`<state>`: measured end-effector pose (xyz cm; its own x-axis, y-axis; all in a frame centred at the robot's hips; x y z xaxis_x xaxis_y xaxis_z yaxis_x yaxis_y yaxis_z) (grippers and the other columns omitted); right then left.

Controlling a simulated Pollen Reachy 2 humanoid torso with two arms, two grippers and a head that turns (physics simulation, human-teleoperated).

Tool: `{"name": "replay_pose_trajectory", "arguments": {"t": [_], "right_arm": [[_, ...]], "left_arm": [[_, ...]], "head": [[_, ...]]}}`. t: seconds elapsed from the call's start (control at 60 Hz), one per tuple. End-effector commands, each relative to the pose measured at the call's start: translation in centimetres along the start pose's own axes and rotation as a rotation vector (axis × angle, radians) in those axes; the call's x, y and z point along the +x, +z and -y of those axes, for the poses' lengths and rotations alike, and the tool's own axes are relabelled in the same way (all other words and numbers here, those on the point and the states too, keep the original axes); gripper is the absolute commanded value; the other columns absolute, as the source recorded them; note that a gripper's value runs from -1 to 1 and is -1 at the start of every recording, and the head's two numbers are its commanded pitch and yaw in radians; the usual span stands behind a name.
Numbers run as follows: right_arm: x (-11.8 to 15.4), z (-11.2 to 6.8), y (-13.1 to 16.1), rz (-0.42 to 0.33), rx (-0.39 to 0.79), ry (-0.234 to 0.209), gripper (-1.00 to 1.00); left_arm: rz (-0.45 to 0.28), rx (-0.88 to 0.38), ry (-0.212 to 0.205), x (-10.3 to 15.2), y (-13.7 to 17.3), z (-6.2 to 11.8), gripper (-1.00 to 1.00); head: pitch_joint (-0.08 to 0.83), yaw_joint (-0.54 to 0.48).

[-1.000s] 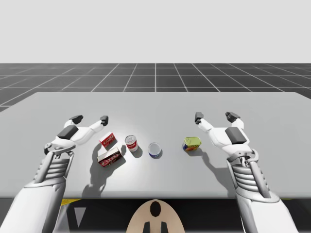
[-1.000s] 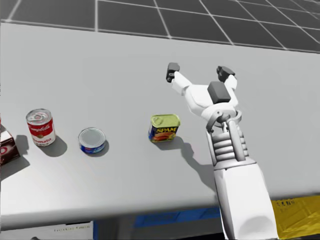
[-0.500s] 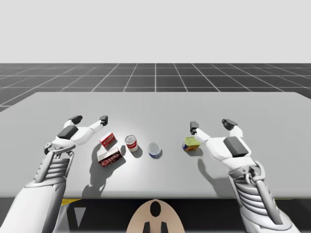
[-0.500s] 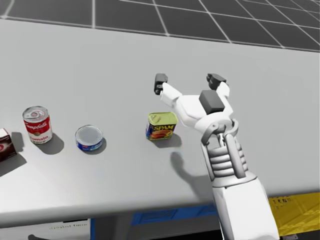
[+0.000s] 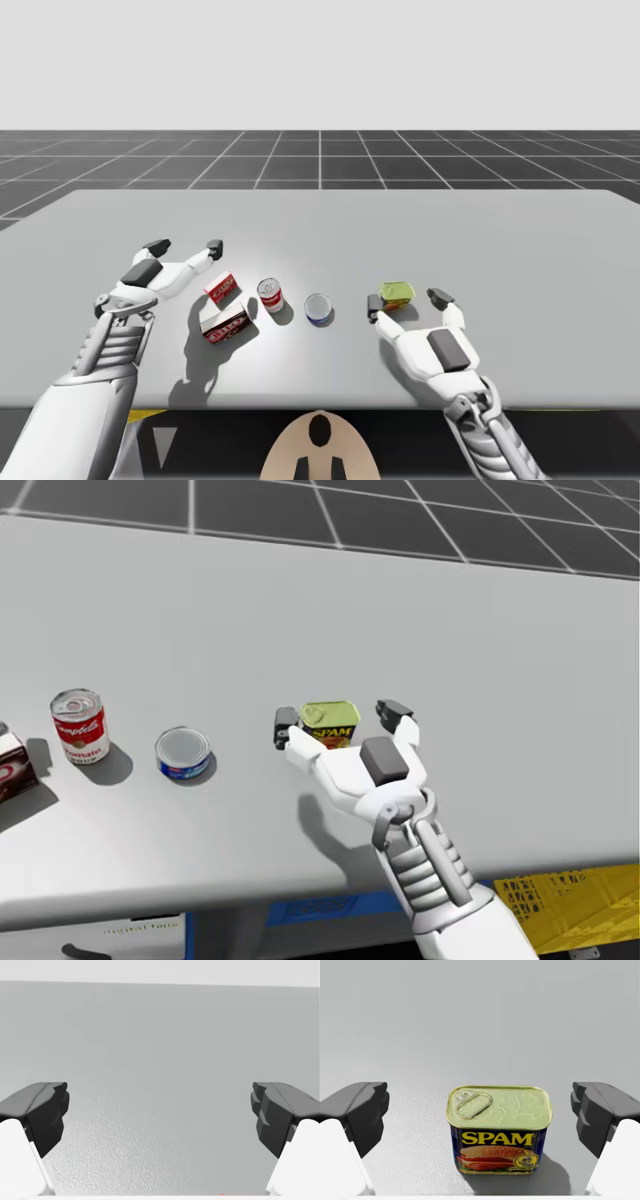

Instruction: Lift the meat can off the table.

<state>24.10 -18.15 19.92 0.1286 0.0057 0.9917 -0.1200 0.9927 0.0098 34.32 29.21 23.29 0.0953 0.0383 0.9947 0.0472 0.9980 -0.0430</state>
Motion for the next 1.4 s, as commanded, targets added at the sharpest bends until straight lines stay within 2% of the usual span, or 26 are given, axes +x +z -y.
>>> {"name": "replay_pose_trajectory", "arguments": {"t": [0.017,0.167,0.25,0.383,0.533,0.7,0.717,0.75,0.767,0.783,0.8,0.817,0.983,1.217,1.4], "right_arm": [[-2.5,-1.7,-0.7,-0.063,-0.035,-0.111,-1.0],[-3.3,-1.8,-2.0,-0.113,-0.052,-0.135,-1.0],[-3.5,-1.9,-2.8,-0.125,-0.055,-0.122,-1.0],[-3.5,-2.0,-4.2,-0.148,-0.06,-0.13,-1.0],[-3.3,-2.1,-5.6,-0.128,-0.073,-0.101,-1.0],[-3.8,-1.9,-6.4,-0.142,-0.077,-0.082,-1.0],[-3.9,-1.8,-6.3,-0.136,-0.057,-0.056,-1.0],[-4.0,-1.7,-6.3,-0.131,-0.052,-0.059,-0.87],[-4.0,-1.8,-6.2,-0.121,-0.059,-0.065,-0.51],[-4.1,-1.8,-6.1,-0.101,-0.054,-0.046,0.85],[-4.0,-1.8,-6.1,-0.099,-0.05,-0.033,0.95],[-4.0,-1.8,-6.0,-0.098,-0.056,-0.035,1.0],[-4.1,-1.8,-5.9,-0.105,-0.053,-0.034,1.0],[-4.2,-1.8,-5.7,-0.101,-0.05,-0.03,1.0],[-3.8,-1.7,-5.6,-0.081,-0.051,-0.023,1.0]], "left_arm": [[-0.006,0.003,-0.005,-0.1,0.0,0.1,-1.0],[-0.005,0.007,-0.01,-0.2,0.0,0.1,-1.0],[-0.004,0.009,-0.014,-0.2,-0.1,0.1,-1.0],[-0.003,0.009,-0.017,-0.2,-0.2,0.2,-1.0],[-0.005,0.007,-0.018,-0.3,-0.2,0.3,-1.0],[-0.005,0.005,-0.021,-0.3,-0.2,0.3,-1.0],[-0.005,0.006,-0.021,-0.4,-0.3,0.4,-1.0],[-0.005,0.006,-0.022,-0.4,-0.3,0.4,-1.0],[-0.005,0.005,-0.022,-0.4,-0.3,0.4,-1.0],[-0.005,0.005,-0.023,-0.4,-0.3,0.4,-1.0],[-0.005,0.005,-0.023,-0.4,-0.3,0.4,-1.0],[-0.005,0.006,-0.023,-0.4,-0.2,0.4,-1.0],[-0.007,0.006,-0.024,-0.4,-0.2,0.5,-1.0],[-0.008,0.009,-0.025,-0.5,-0.2,0.5,-1.0],[-0.003,0.01,-0.029,-0.5,-0.2,0.4,-1.0]], "head": [[0.668,-0.27],[0.669,-0.27],[0.67,-0.27],[0.669,-0.27],[0.668,-0.27],[0.668,-0.27],[0.668,-0.28],[0.668,-0.28],[0.667,-0.28],[0.667,-0.28],[0.666,-0.28],[0.665,-0.28],[0.62,-0.27],[0.41,-0.28],[0.329,-0.28]]}}
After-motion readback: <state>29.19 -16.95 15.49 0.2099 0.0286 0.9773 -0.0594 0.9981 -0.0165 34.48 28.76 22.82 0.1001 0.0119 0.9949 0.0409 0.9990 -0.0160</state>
